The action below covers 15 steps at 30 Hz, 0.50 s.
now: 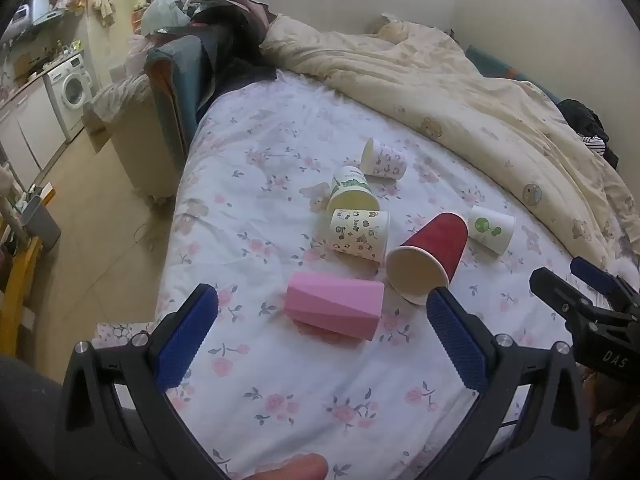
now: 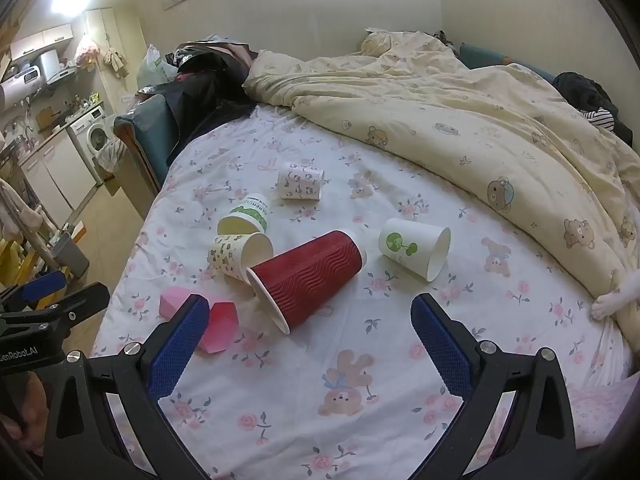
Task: Flip cup upside down
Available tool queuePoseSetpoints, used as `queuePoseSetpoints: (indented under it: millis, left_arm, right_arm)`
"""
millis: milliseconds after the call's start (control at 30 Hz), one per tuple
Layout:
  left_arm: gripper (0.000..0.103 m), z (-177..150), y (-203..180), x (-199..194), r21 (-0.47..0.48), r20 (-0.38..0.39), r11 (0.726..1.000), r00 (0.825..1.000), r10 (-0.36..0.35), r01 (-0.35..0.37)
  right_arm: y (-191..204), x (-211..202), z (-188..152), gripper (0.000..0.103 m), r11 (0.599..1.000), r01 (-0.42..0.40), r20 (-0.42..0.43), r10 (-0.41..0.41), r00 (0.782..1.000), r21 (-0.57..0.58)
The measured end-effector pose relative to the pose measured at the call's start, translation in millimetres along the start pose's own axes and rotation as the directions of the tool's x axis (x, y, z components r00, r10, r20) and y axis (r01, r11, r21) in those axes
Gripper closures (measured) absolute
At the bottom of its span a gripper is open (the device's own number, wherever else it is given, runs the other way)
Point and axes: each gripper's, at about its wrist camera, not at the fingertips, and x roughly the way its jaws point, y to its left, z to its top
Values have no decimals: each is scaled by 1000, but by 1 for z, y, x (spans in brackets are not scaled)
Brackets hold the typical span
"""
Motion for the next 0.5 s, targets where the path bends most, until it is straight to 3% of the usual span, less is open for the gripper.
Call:
queuePoseSetpoints:
  millis: [500]
  left_arm:
    - [0, 0, 0, -1, 3, -7, 1000, 1000, 5, -5]
  right_arm:
    - [0, -2, 1, 0, 1000, 3, -7, -3, 1000, 6]
